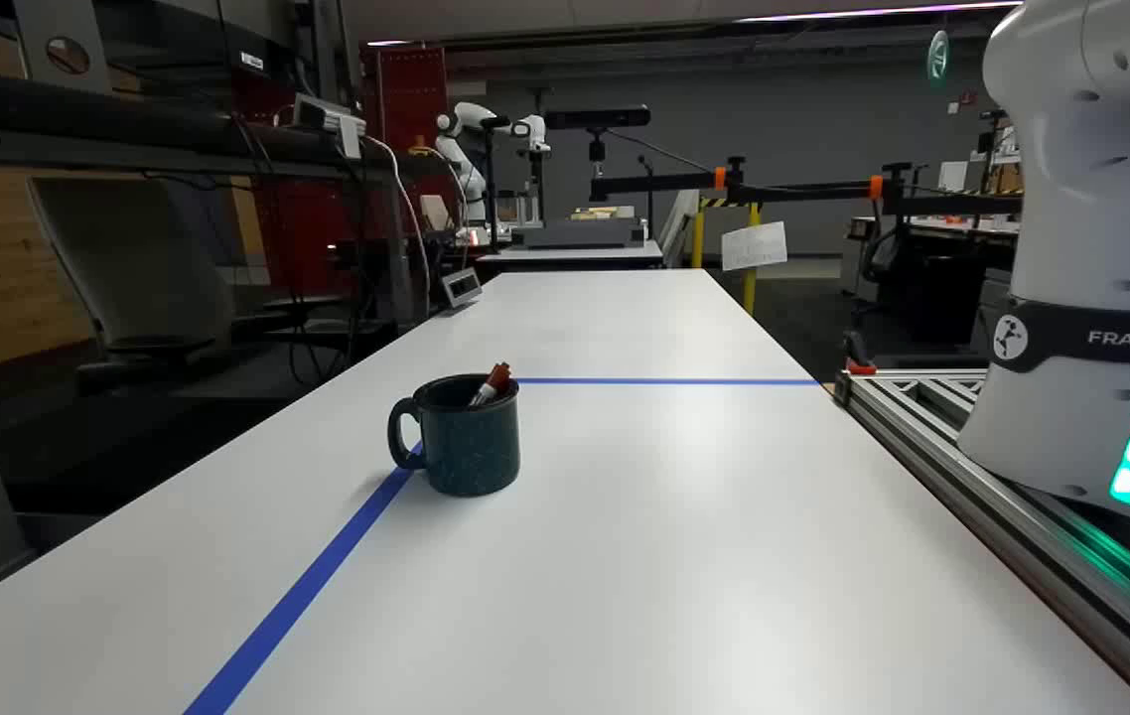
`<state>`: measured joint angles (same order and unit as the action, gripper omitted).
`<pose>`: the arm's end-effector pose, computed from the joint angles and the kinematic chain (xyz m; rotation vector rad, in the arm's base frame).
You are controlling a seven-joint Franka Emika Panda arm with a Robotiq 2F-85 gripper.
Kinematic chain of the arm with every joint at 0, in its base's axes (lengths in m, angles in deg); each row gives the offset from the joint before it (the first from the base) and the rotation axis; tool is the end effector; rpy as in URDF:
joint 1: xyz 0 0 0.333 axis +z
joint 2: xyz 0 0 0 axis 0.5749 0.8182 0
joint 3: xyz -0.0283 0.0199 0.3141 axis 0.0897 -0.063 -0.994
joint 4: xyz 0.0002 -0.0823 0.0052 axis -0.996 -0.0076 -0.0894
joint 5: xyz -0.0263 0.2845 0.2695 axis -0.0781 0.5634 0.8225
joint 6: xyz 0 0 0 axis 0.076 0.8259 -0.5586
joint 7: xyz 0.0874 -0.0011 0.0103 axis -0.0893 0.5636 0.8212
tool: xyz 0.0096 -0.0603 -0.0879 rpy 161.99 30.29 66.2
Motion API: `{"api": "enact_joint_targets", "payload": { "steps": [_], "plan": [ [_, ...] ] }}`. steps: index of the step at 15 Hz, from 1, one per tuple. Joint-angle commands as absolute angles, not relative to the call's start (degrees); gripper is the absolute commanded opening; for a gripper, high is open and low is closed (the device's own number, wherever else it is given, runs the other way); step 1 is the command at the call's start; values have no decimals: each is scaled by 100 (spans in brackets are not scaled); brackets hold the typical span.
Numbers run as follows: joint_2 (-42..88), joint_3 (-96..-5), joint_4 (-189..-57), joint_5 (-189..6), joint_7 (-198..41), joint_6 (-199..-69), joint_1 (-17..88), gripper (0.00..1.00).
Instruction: Pick up the marker from the cup and put it on the table
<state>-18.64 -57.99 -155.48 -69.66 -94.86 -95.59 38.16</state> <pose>0.4099 0.0805 0.5612 -2.8300 0.4357 0.1879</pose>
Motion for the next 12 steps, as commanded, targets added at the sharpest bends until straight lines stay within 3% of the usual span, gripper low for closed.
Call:
{"api": "enact_joint_targets", "payload": {
  "steps": [1, 12],
  "plan": [
    [-1859, -5873, -15527, -6938, -9458, -9532, 3720, 100],
    [-1551, -5705, -15399, -7838, -8648, -9237, 3550, 100]
  ]
}}
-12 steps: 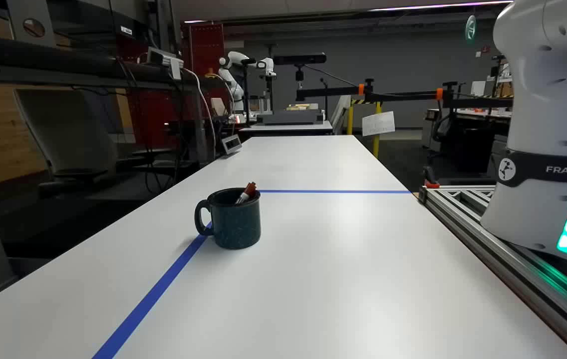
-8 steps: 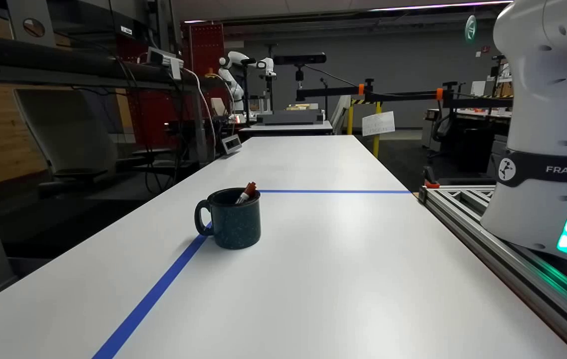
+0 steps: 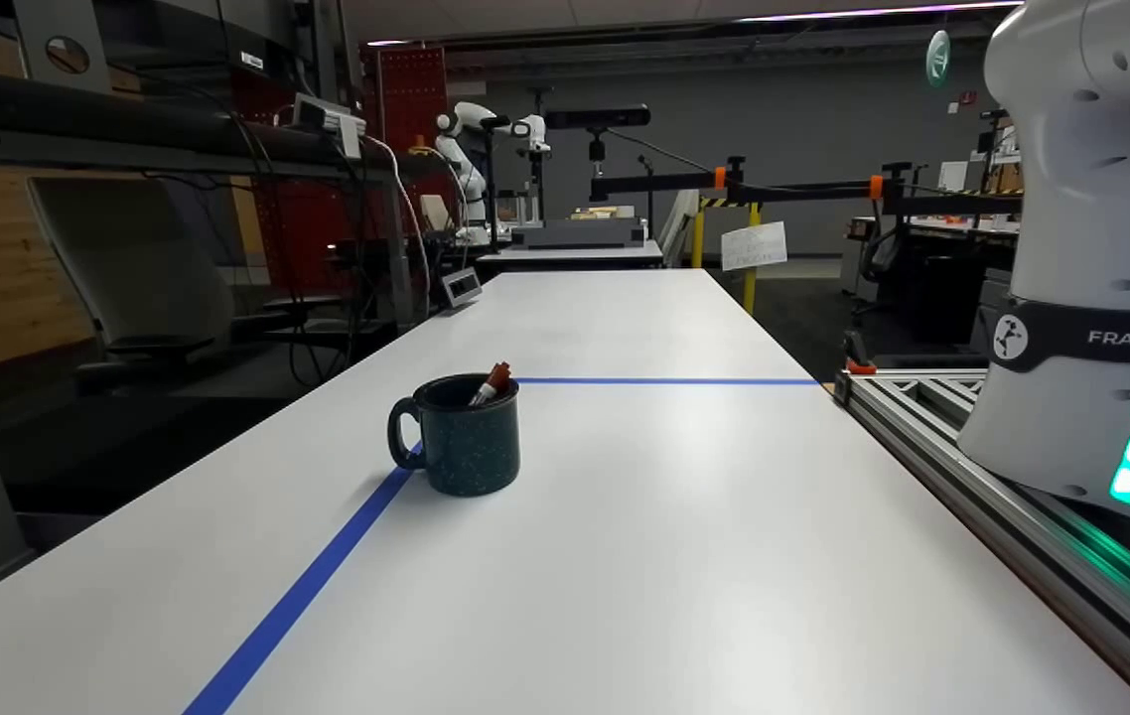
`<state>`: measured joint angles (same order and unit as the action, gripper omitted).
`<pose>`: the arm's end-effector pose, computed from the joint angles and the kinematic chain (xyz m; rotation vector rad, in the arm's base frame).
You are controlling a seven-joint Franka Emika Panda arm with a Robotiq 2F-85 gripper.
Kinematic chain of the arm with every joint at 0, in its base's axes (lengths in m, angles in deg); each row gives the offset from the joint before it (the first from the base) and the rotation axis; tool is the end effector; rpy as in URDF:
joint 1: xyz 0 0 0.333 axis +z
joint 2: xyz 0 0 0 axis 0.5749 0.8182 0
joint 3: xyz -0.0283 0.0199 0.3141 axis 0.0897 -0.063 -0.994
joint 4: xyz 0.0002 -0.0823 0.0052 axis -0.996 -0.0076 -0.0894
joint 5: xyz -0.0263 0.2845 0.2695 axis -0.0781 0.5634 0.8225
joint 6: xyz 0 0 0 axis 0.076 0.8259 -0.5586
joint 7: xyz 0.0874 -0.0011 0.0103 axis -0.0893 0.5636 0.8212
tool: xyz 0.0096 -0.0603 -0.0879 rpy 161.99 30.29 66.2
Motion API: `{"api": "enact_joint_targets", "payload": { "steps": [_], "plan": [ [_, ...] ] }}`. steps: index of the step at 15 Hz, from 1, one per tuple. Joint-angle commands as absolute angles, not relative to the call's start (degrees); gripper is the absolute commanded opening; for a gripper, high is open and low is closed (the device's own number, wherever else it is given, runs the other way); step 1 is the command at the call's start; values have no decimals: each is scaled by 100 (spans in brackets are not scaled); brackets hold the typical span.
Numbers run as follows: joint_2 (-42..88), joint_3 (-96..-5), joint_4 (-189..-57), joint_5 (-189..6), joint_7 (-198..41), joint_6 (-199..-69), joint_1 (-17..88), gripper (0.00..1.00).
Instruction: Pick up the marker from the cup and put it on the table
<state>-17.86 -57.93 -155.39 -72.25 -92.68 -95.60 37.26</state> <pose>0.4146 0.0695 0.5552 -2.8774 0.4042 0.1833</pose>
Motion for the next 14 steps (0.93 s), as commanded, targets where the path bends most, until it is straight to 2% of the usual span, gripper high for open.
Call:
{"api": "enact_joint_targets", "payload": {
  "steps": [1, 7, 14],
  "plan": [
    [-1467, -5614, -15382, -8082, -8271, -9182, 3525, 100],
    [-679, -5231, -15266, -9295, -6430, -9389, 3405, 100],
    [343, -5459, -15608, -10588, -6197, -12071, 3490, 100]
  ]
}}
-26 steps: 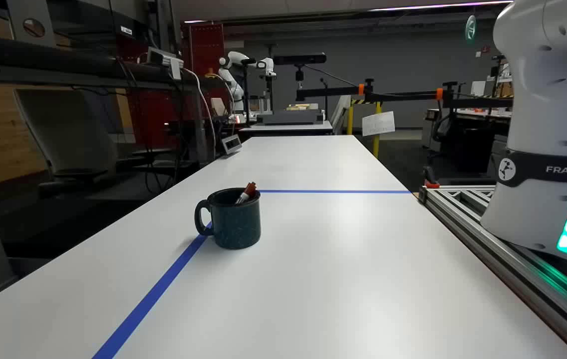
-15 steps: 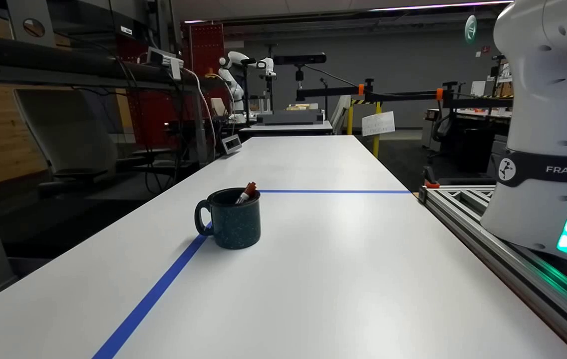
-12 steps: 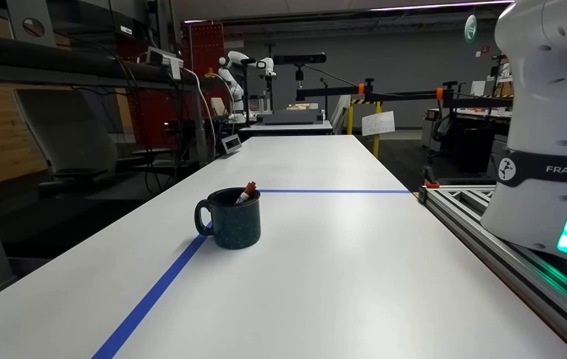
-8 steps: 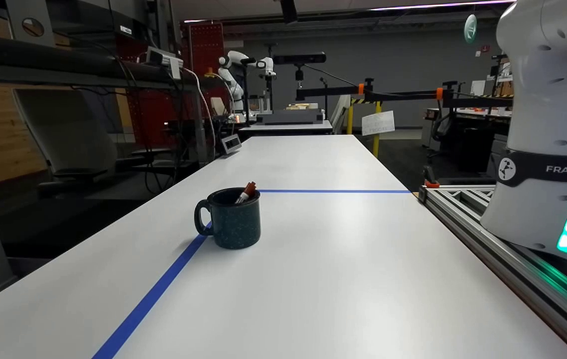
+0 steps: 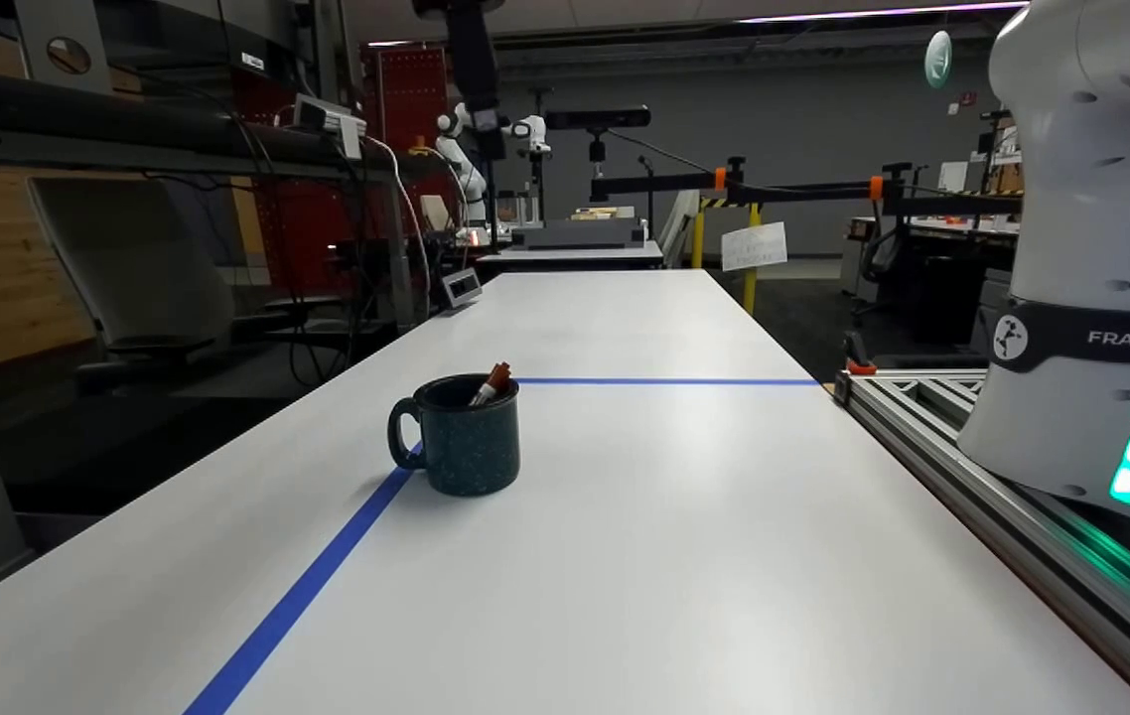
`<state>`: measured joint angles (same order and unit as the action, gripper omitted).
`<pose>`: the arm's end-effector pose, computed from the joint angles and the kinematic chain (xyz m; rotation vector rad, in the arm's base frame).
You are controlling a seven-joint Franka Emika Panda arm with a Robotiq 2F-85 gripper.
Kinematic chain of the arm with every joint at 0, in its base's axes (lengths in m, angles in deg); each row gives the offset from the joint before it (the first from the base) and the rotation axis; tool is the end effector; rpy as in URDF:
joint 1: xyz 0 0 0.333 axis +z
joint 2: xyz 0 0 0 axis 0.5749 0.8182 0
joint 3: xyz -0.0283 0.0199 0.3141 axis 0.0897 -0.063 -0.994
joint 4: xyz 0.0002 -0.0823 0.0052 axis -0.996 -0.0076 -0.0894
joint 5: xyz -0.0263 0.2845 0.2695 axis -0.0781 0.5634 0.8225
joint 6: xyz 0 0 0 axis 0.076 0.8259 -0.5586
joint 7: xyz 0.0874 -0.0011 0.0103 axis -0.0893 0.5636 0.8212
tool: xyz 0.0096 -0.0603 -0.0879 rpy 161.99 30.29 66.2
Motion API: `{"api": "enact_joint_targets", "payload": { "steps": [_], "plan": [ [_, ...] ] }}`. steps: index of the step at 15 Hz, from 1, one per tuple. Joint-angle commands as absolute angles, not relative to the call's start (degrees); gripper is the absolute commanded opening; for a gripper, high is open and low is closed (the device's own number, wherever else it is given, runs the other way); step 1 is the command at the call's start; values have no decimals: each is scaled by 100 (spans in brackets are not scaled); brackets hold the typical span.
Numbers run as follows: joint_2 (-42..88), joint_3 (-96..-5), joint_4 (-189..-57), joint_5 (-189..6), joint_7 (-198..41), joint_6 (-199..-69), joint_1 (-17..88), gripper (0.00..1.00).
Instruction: Pick up the marker from the cup and put it on the table
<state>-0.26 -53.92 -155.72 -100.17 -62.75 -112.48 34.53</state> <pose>0.5007 -0.0244 0.4321 2.9352 0.3899 -0.1677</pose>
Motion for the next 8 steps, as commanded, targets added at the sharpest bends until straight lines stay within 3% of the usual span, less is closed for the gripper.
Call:
{"api": "enact_joint_targets", "payload": {
  "steps": [1, 8],
  "plan": [
    [479, -5470, -15615, -10772, -6101, -12368, 3488, 100],
    [1186, -5503, -15149, -10180, -4943, -12018, 3449, 100]
  ]
}}
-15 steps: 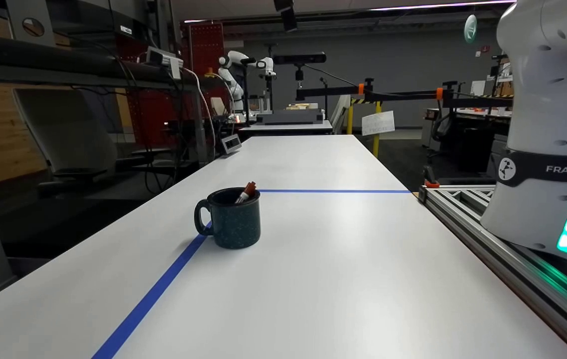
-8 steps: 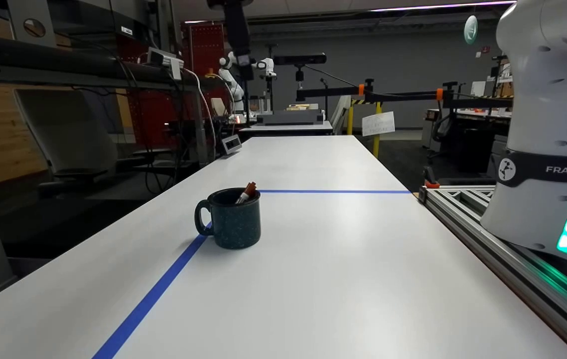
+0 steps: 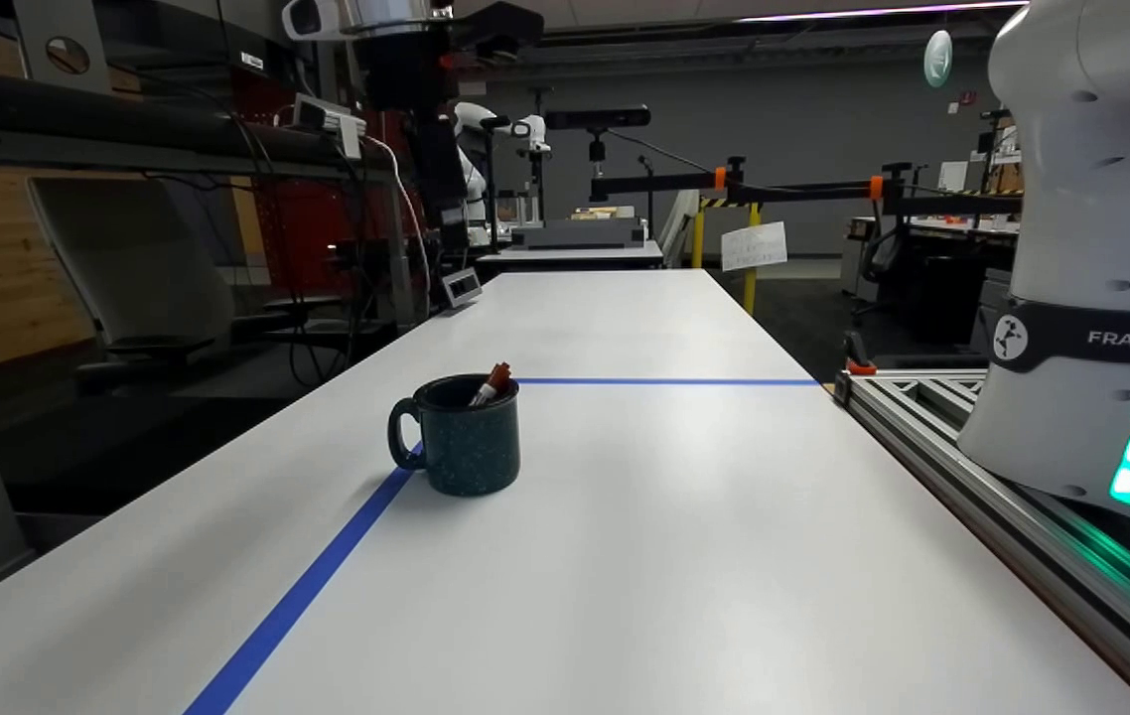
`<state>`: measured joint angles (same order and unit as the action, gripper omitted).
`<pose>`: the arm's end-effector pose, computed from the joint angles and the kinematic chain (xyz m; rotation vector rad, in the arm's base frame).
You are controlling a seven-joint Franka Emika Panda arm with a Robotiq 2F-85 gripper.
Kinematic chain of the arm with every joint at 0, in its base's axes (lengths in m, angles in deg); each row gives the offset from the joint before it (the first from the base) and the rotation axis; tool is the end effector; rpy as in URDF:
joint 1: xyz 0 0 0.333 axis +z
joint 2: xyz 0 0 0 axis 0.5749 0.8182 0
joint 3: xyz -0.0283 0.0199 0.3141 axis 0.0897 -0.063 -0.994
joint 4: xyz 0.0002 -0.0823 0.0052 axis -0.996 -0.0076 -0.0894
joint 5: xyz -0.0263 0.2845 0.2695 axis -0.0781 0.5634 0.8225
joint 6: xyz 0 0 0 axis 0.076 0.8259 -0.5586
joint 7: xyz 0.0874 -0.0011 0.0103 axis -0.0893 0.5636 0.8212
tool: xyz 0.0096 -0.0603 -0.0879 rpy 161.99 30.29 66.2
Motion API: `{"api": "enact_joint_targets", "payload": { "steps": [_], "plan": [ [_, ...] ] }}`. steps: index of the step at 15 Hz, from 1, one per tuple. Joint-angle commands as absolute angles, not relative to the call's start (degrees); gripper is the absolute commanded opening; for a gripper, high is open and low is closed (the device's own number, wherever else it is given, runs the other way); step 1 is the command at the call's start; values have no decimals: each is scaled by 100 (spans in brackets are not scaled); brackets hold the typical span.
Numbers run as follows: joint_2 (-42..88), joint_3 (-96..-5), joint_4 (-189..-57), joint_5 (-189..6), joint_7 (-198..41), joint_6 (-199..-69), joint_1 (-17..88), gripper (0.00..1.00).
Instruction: Pick up the marker from the cup and put it on the table
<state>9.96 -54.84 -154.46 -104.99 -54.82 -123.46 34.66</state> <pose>0.5402 -0.0134 0.3644 2.8224 0.7232 -0.1418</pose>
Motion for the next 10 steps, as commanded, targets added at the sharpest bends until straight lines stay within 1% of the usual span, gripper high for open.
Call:
{"api": "enact_joint_targets", "payload": {
  "steps": [1, 4, 5, 10],
  "plan": [
    [1241, -5506, -15088, -10088, -4810, -11913, 3435, 100],
    [1387, -5514, -14928, -9813, -4573, -11620, 3405, 100],
    [1258, -5496, -15176, -10052, -4848, -11952, 3433, 100],
    [1352, -5482, -15060, -10072, -4940, -11788, 3443, 100]
  ]
}}
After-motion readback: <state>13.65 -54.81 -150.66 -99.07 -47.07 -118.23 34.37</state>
